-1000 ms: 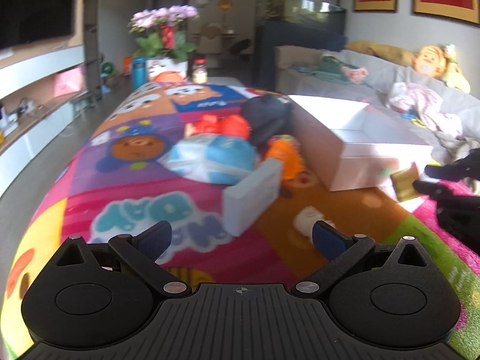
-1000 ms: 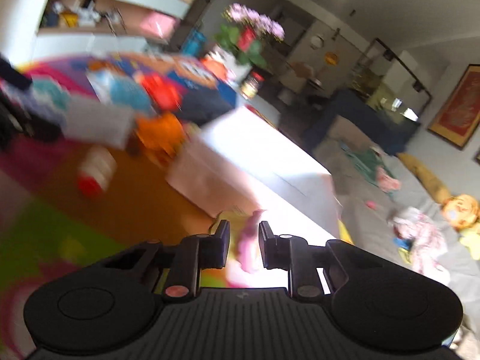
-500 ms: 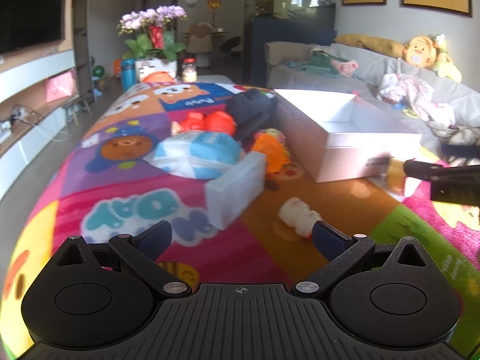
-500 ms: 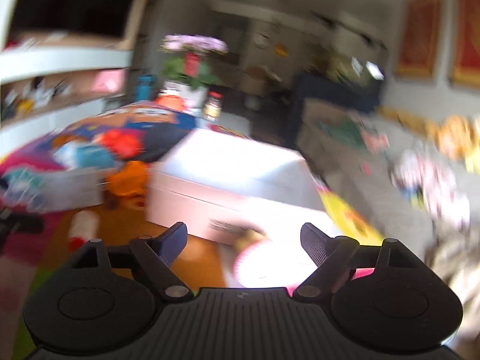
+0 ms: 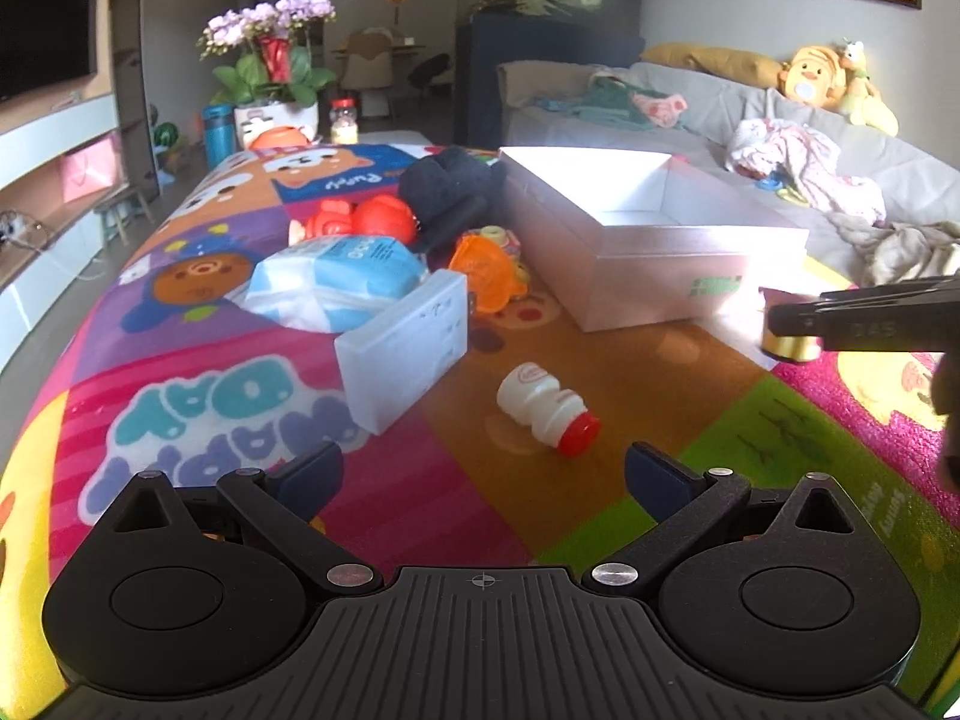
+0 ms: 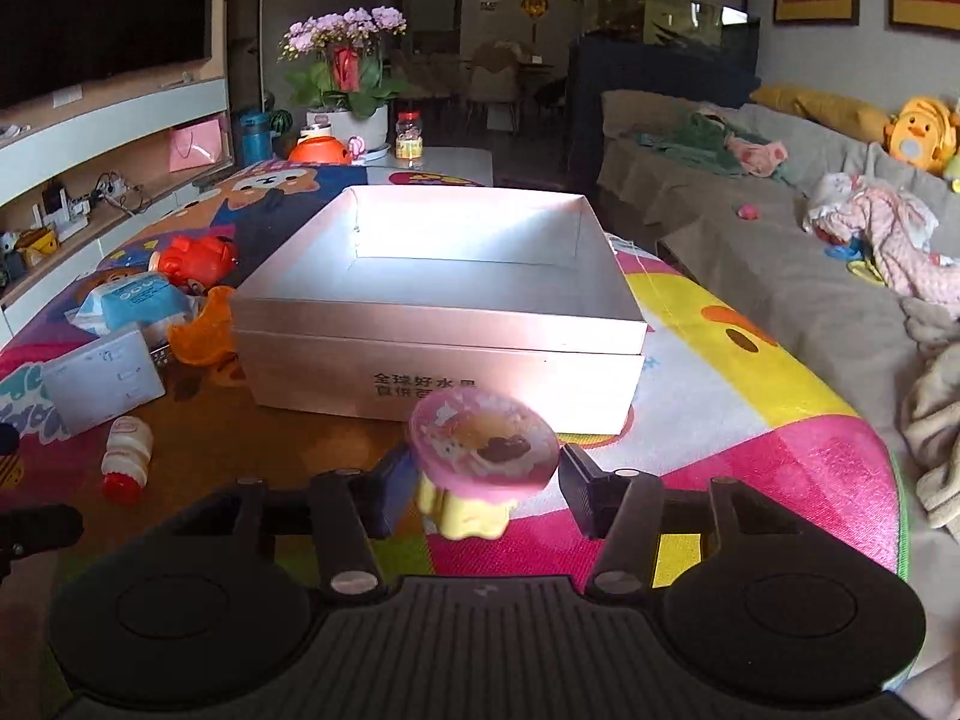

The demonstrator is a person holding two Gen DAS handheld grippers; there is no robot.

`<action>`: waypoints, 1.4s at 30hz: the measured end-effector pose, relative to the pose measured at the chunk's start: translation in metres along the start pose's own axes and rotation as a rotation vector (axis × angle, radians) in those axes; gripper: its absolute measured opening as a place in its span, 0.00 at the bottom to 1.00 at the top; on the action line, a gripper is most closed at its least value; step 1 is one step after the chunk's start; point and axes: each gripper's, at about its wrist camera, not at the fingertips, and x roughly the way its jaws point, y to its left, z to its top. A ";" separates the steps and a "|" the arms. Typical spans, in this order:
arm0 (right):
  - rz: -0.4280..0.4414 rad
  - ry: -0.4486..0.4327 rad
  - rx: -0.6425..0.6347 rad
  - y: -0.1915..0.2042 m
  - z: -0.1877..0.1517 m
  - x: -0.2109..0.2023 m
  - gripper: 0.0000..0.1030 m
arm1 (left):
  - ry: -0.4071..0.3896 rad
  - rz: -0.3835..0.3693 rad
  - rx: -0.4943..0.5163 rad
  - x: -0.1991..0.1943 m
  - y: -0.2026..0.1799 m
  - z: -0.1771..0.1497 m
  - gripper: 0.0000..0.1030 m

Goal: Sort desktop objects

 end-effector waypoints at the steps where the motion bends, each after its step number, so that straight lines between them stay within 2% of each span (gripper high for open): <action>1: 0.011 0.008 -0.023 0.004 0.000 -0.004 0.50 | 0.001 -0.003 -0.001 0.000 0.000 0.000 1.00; 4: 0.029 0.007 -0.075 0.015 -0.006 -0.016 0.50 | 0.004 -0.016 0.000 0.002 -0.002 -0.001 1.00; 9: 0.056 -0.075 -0.080 0.024 -0.013 -0.030 0.50 | 0.013 -0.022 0.010 0.005 -0.006 -0.002 1.00; 11: 0.069 -0.042 -0.093 0.026 -0.020 -0.028 0.50 | 0.009 -0.019 0.012 0.004 -0.006 -0.002 1.00; 12: 0.076 -0.027 -0.091 0.026 -0.025 -0.028 0.53 | 0.007 -0.017 0.011 0.004 -0.006 -0.002 1.00; 14: 0.078 -0.018 -0.075 0.024 -0.032 -0.030 0.68 | 0.003 -0.017 0.015 0.005 -0.007 0.001 0.99; 15: 0.074 -0.024 -0.060 0.021 -0.034 -0.032 0.80 | -0.001 -0.019 0.021 0.007 -0.009 0.003 0.98; 18: 0.067 -0.039 -0.003 0.014 -0.037 -0.035 0.92 | -0.002 -0.036 0.054 0.016 -0.016 0.010 0.80; 19: 0.069 -0.035 0.007 0.013 -0.038 -0.035 0.96 | -0.002 -0.051 0.066 0.020 -0.018 0.012 0.79; 24: 0.074 0.016 0.025 0.012 -0.049 -0.026 0.98 | 0.010 -0.058 0.105 0.042 -0.024 0.019 0.80; 29: 0.093 0.039 0.047 0.009 -0.049 -0.021 1.00 | 0.003 -0.202 0.150 0.028 -0.030 0.017 0.84; 31: 0.109 0.068 0.046 0.009 -0.049 -0.016 1.00 | -0.017 -0.230 0.196 0.021 -0.035 0.014 0.87; 33: 0.115 0.091 0.048 0.010 -0.049 -0.012 1.00 | -0.046 -0.203 0.239 0.020 -0.039 0.012 0.90; 36: 0.115 0.095 0.042 0.011 -0.050 -0.012 1.00 | -0.046 -0.168 0.263 0.027 -0.037 0.015 0.90; 40: 0.116 0.107 0.026 0.013 -0.050 -0.011 1.00 | -0.001 -0.172 0.241 0.045 -0.027 0.019 0.89; 42: 0.110 0.110 0.013 0.014 -0.050 -0.011 1.00 | 0.040 -0.202 0.216 0.049 -0.023 0.019 0.89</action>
